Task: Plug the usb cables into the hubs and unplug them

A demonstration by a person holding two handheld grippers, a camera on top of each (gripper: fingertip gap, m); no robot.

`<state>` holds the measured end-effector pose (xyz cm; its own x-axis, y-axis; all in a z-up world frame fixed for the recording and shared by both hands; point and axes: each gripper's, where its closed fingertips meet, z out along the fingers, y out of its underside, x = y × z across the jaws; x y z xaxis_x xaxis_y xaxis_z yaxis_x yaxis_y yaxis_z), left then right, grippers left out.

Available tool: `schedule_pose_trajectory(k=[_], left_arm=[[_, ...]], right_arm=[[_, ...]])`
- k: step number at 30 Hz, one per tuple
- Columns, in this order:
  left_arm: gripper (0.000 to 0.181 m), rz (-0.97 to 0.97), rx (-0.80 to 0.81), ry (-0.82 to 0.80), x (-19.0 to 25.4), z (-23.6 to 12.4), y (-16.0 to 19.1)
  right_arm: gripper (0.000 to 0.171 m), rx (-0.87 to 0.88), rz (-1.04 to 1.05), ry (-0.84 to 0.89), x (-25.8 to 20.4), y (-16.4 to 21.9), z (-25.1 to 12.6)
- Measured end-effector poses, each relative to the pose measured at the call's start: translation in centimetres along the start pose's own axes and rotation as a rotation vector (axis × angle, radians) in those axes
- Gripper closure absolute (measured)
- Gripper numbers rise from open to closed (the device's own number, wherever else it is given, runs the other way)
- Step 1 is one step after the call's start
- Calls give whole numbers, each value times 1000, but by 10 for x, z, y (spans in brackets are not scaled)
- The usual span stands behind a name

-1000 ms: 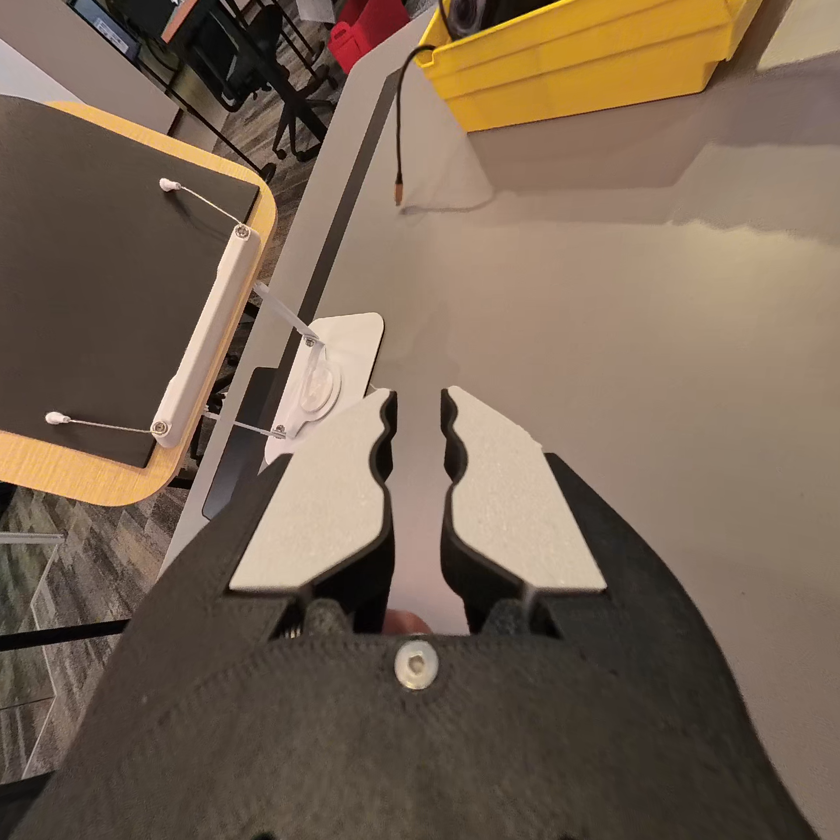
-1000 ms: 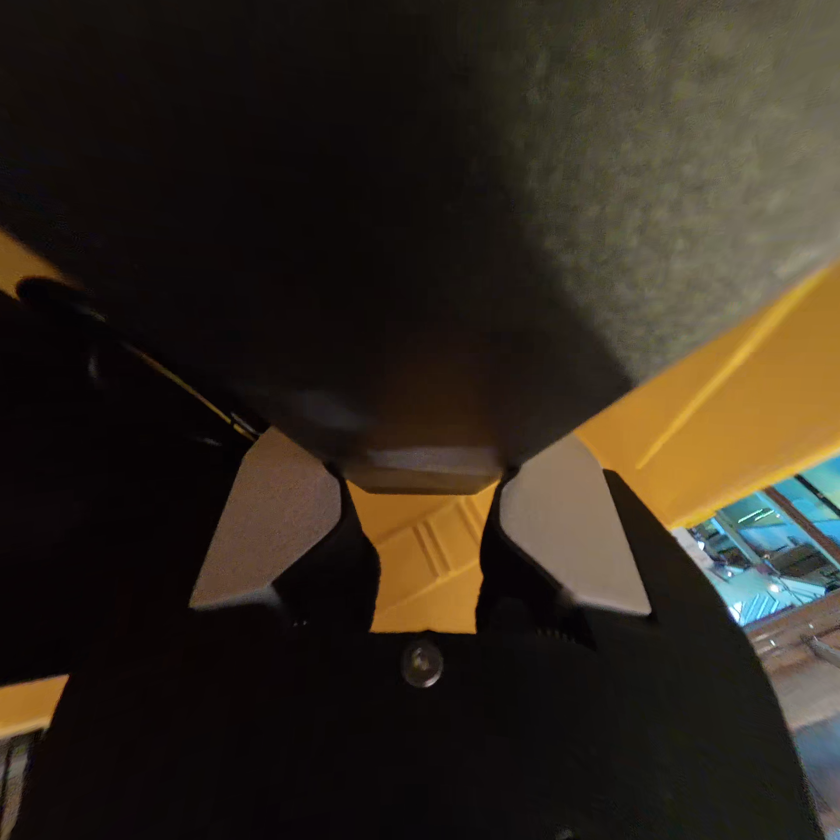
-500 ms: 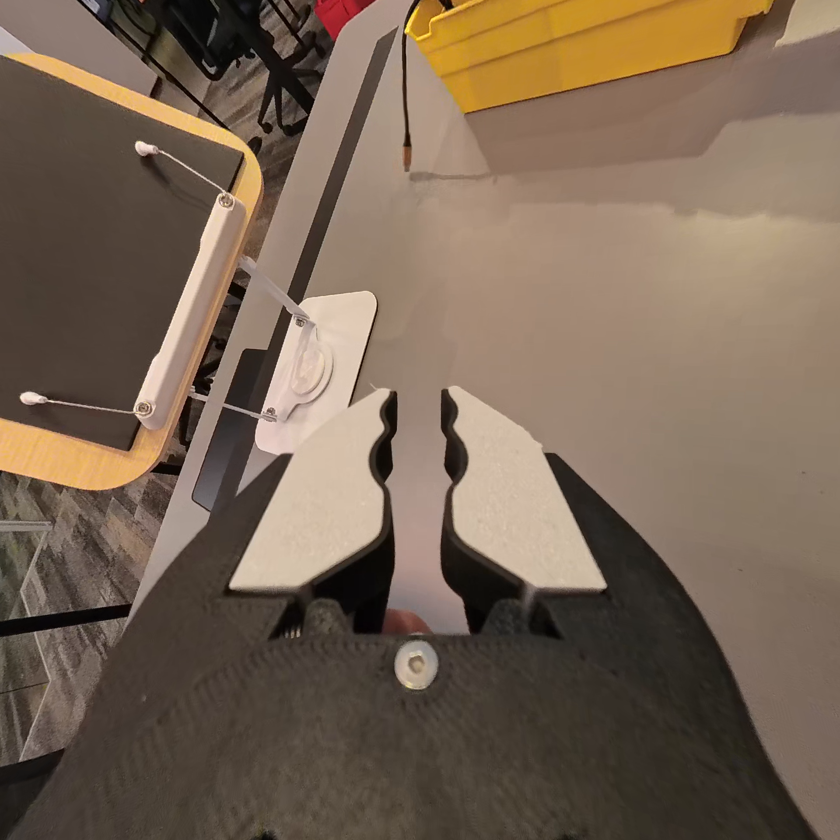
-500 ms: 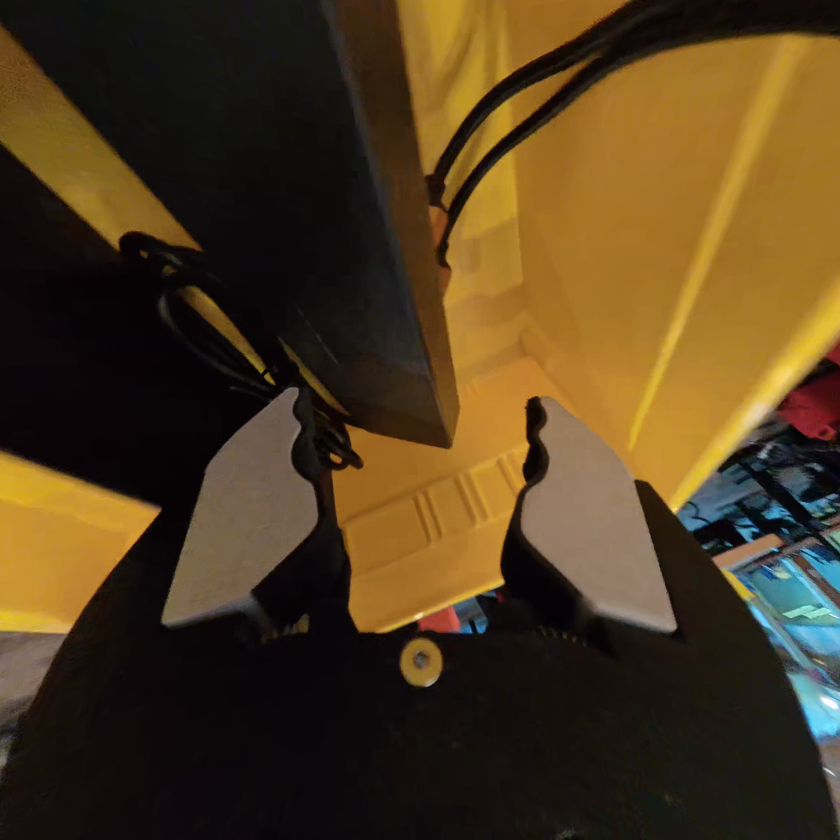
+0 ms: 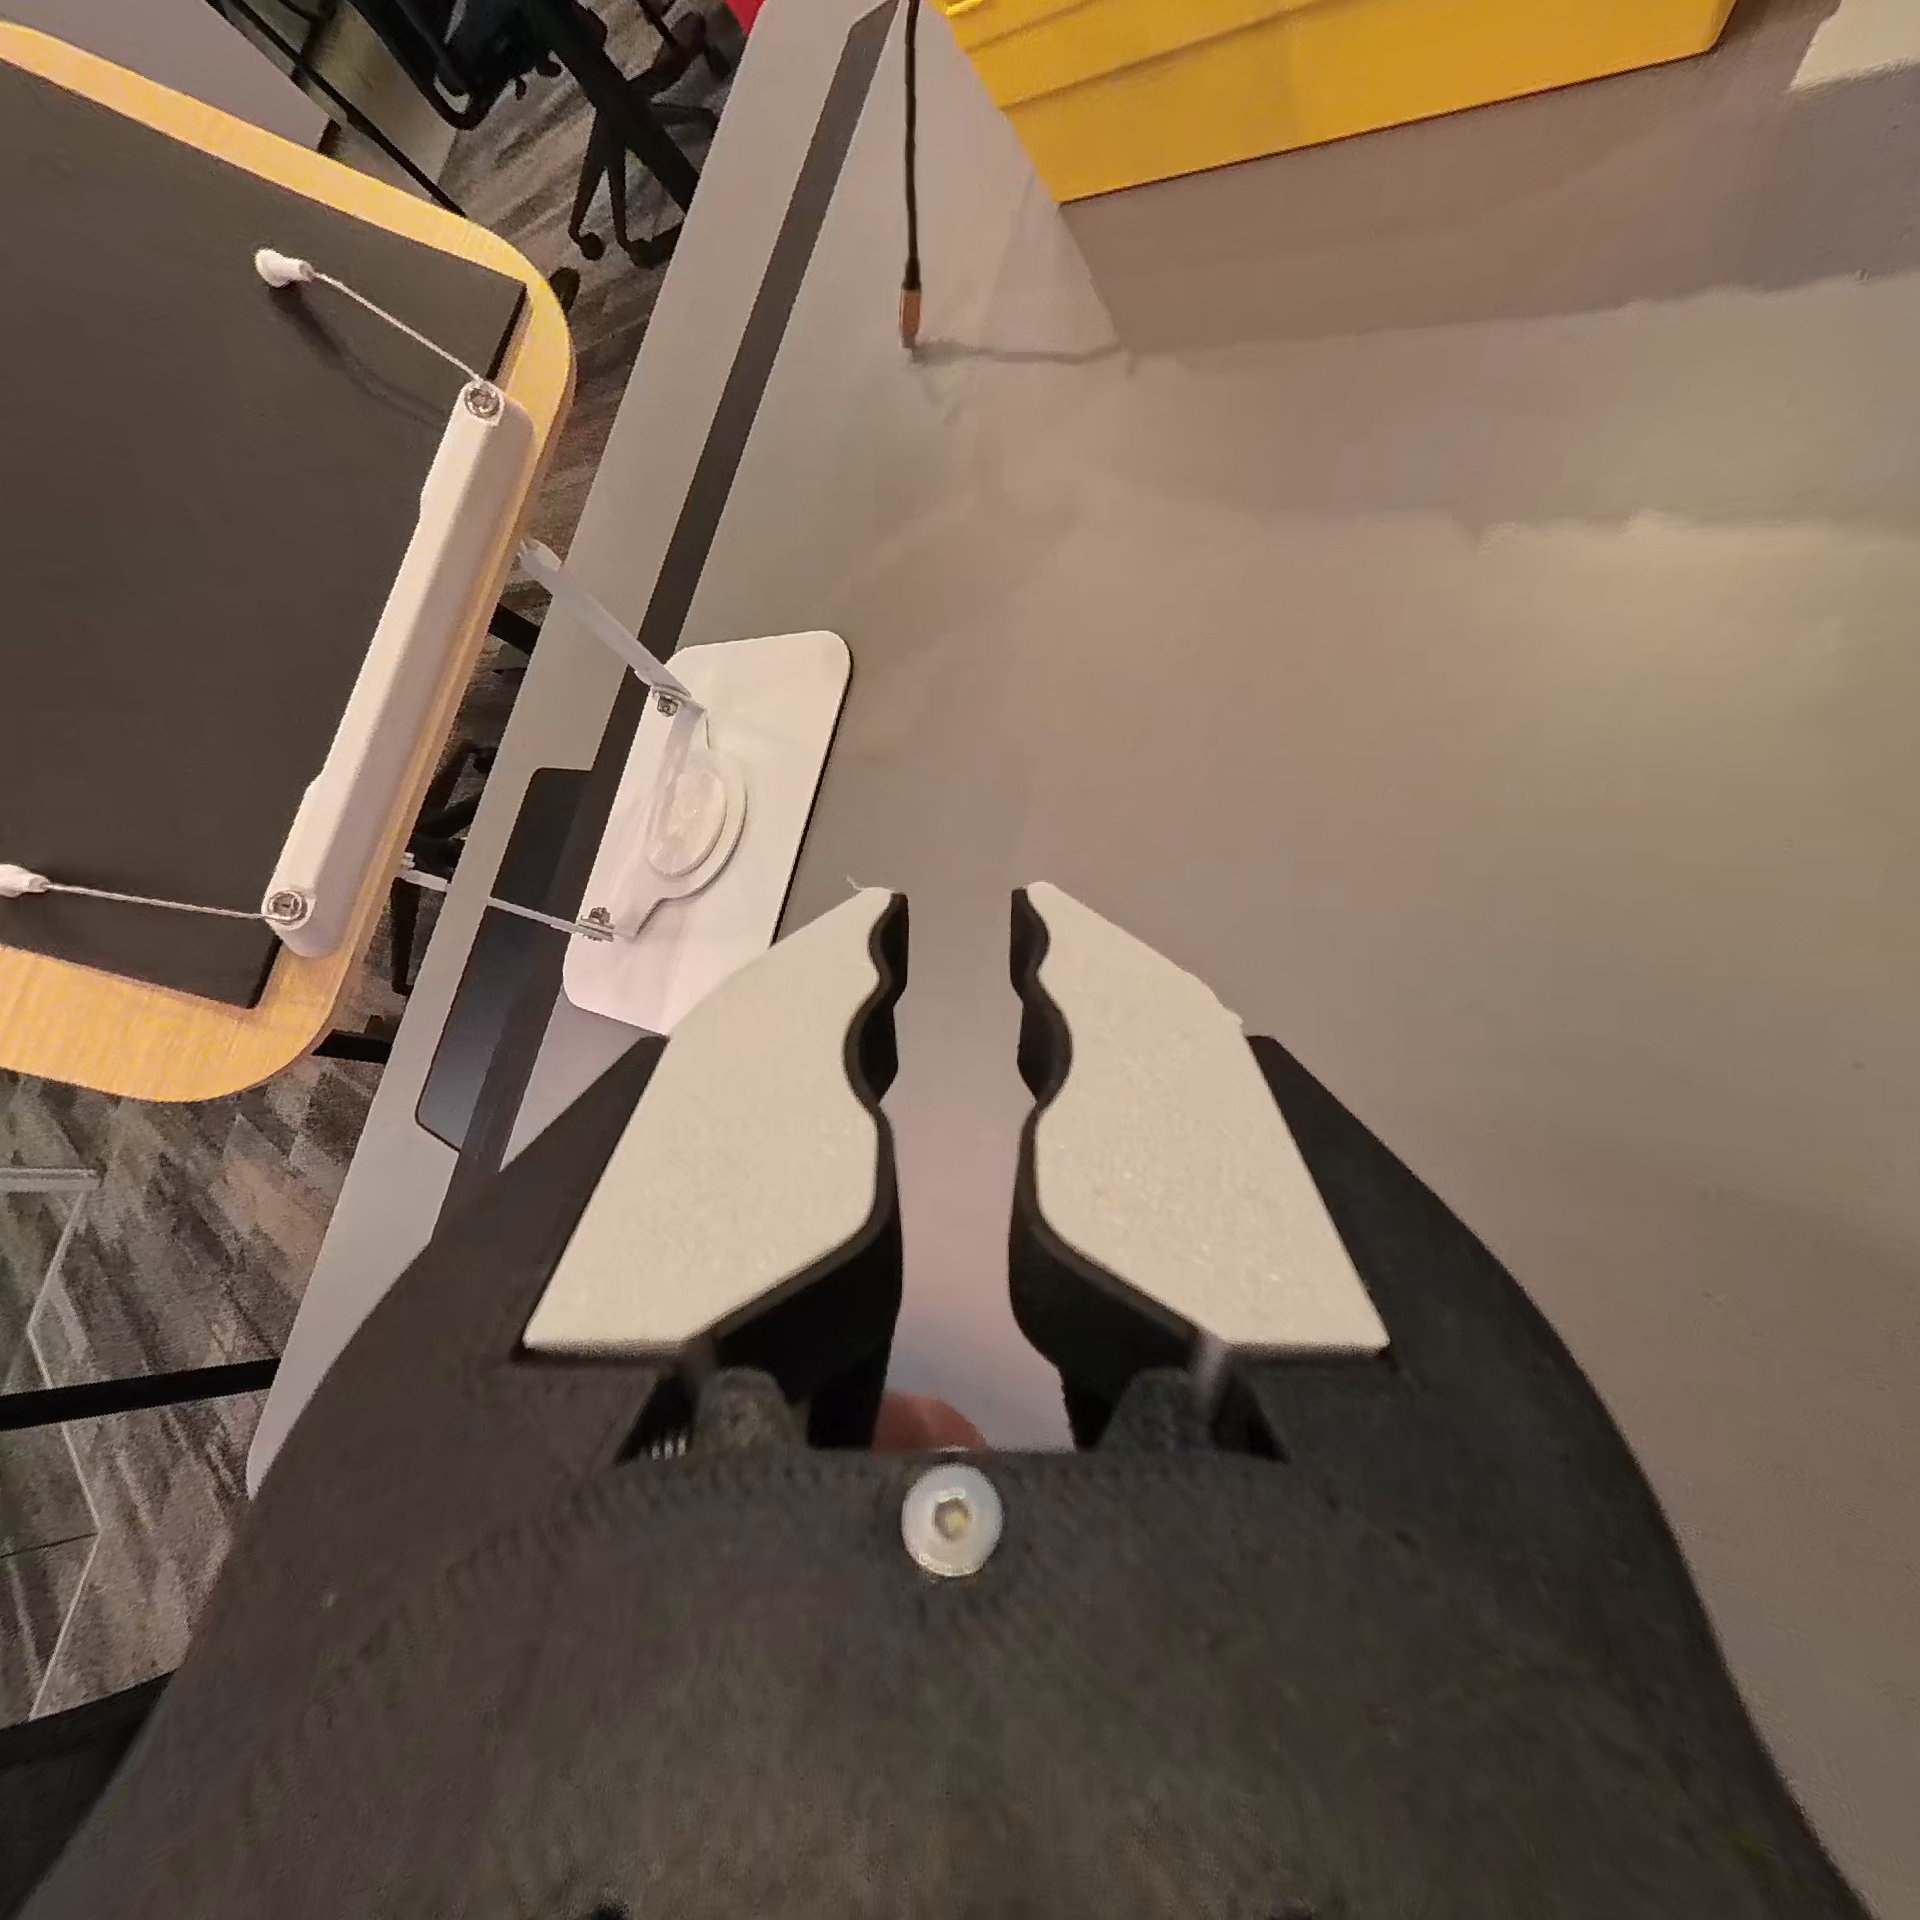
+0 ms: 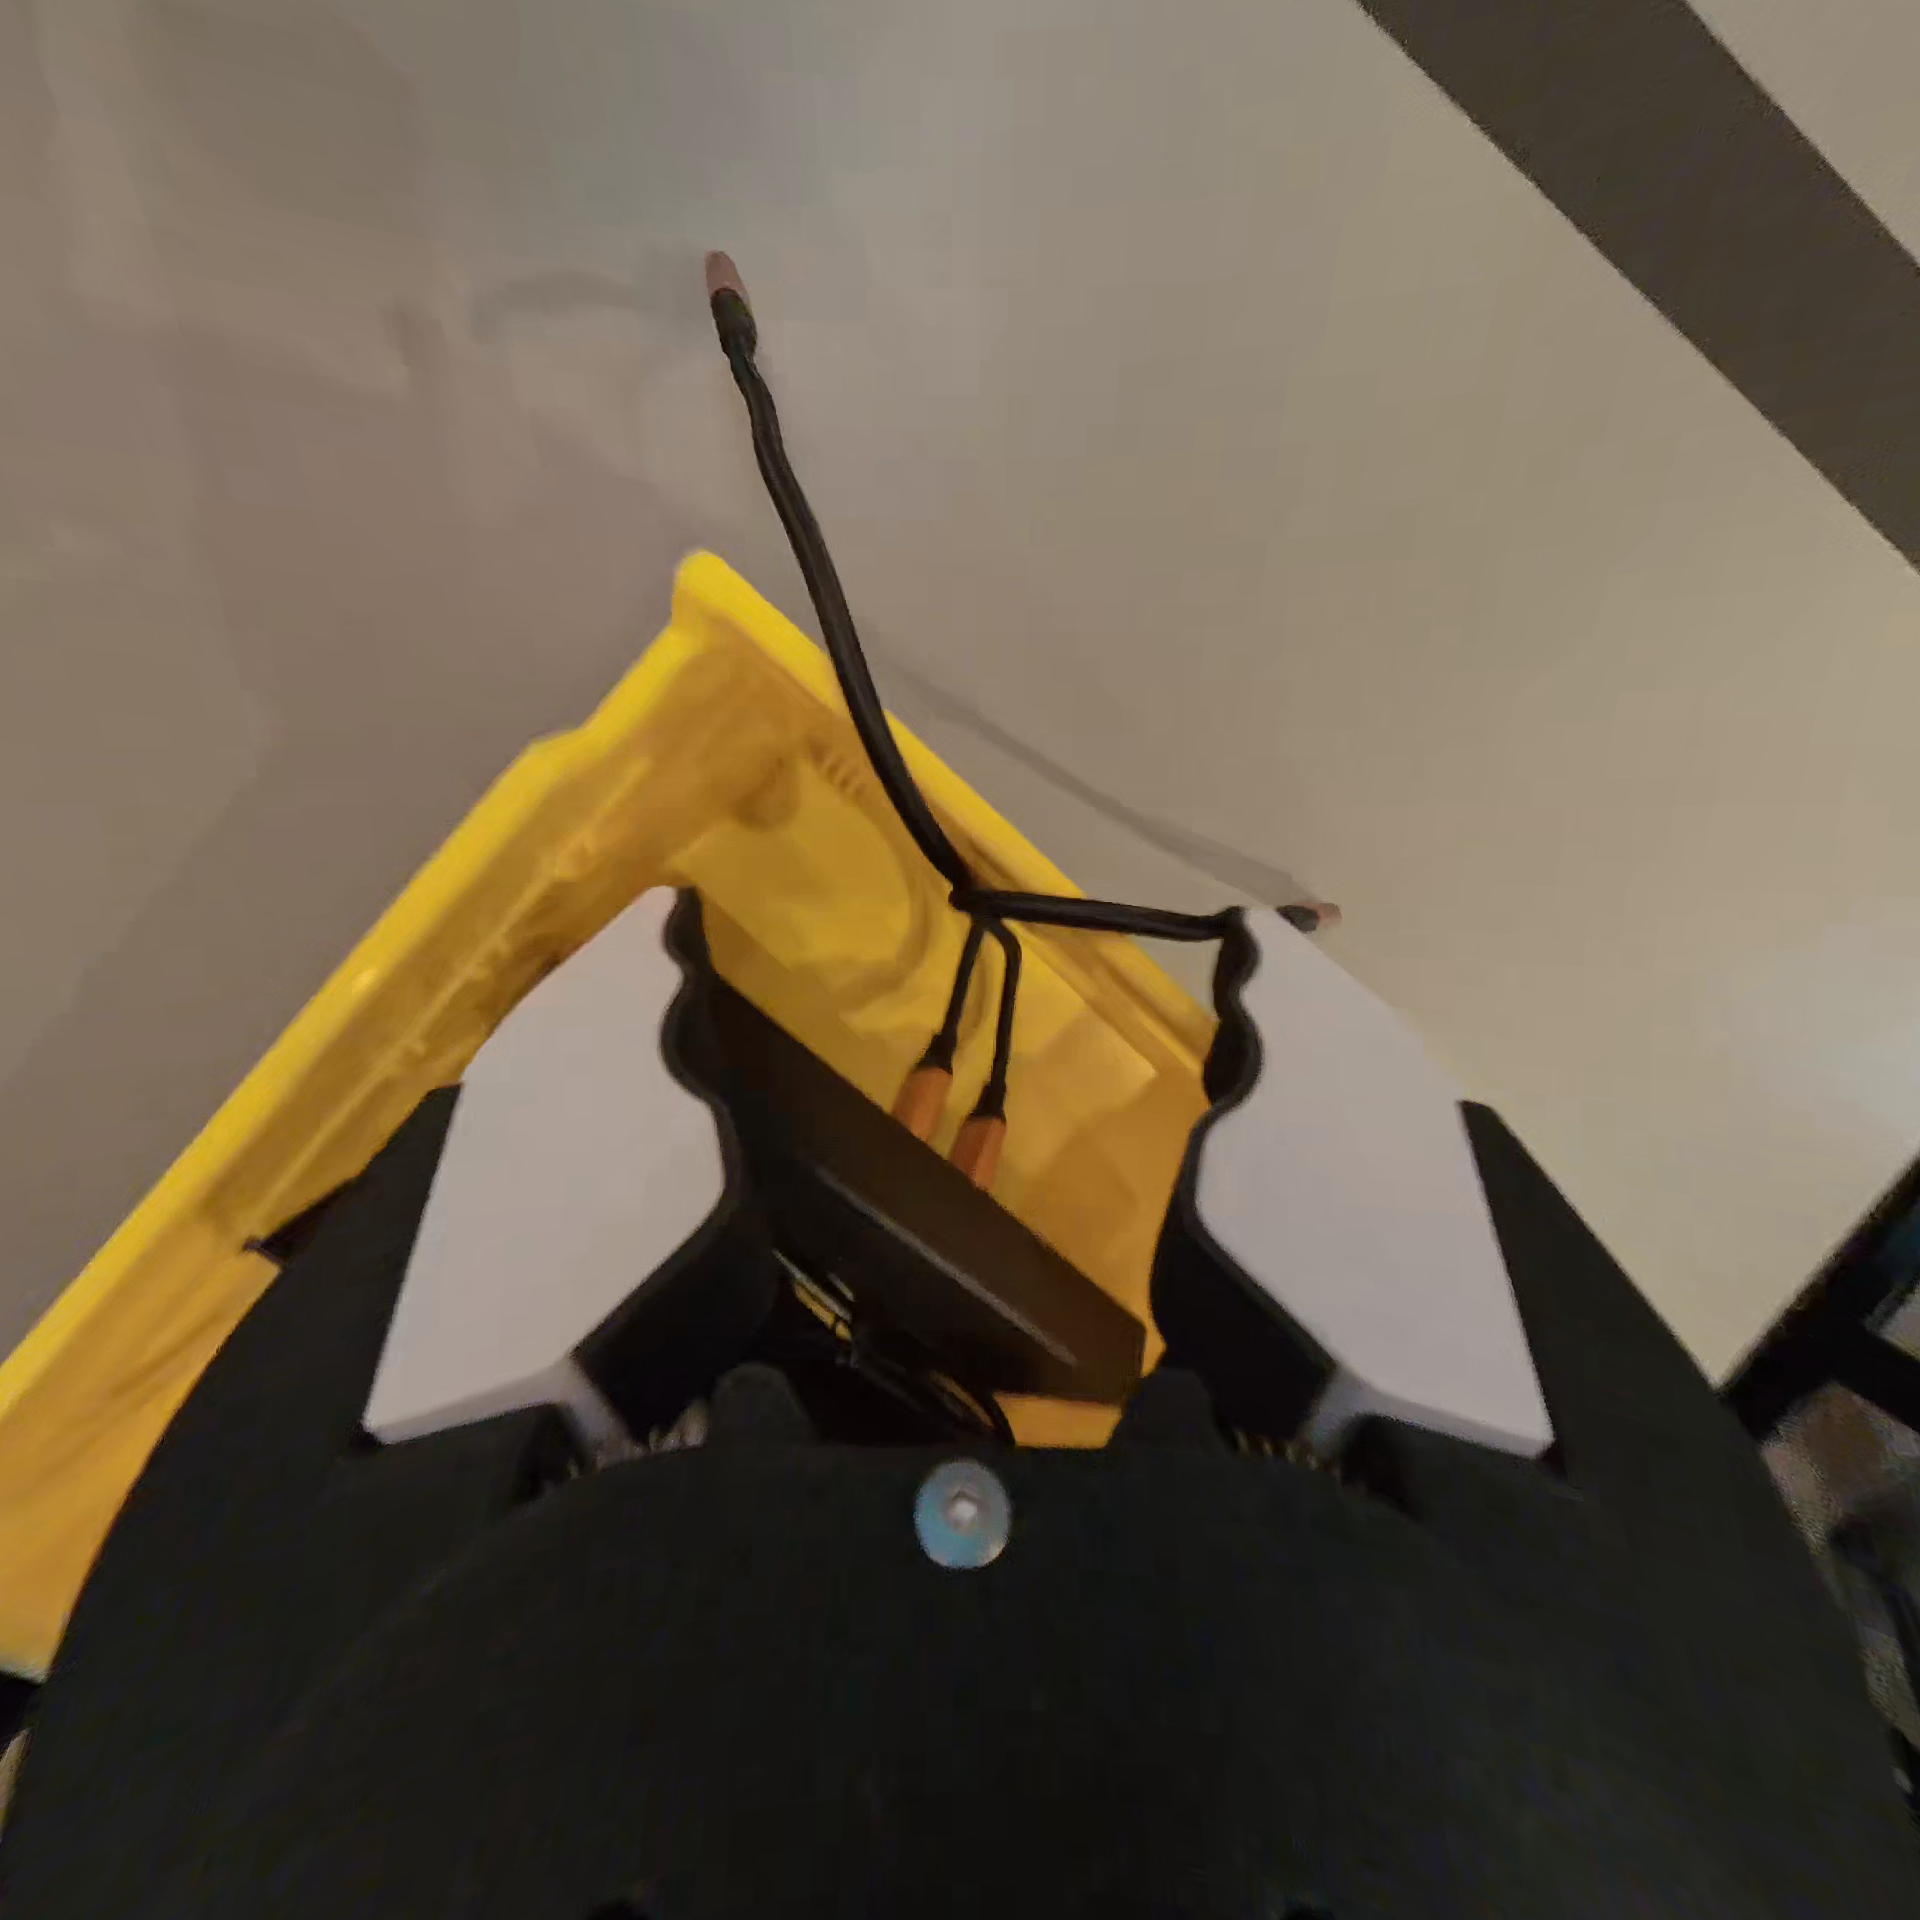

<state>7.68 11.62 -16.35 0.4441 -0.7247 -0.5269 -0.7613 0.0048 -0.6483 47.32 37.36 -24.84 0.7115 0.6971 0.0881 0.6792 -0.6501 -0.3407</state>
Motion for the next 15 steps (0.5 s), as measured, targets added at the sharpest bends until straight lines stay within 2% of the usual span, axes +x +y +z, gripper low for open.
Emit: schedule_pose_trajectory(k=[2,3,4,9,13,15], left_arm=[[163,-8,5,0,-1,-1,1],[163,-11,5,0,-2,-1,1],[163,-13,4,-1,-3,-1,3],[163,-20,-2,6,-3,2,8],[163,-26,-9,9,-2,4,11],[163,-27,-11,9,-2,5,12]], right_arm=[[99,37,13,-2,0,-7,4],[119,64,10,-3,1,-12,2],[127,95,17,-30,-2,-16,1],[136,143,-60,-6,-4,-23,-1],[143,363,-69,-7,-8,-41,-21],[147,396,-124,64,-5,-40,-27]])
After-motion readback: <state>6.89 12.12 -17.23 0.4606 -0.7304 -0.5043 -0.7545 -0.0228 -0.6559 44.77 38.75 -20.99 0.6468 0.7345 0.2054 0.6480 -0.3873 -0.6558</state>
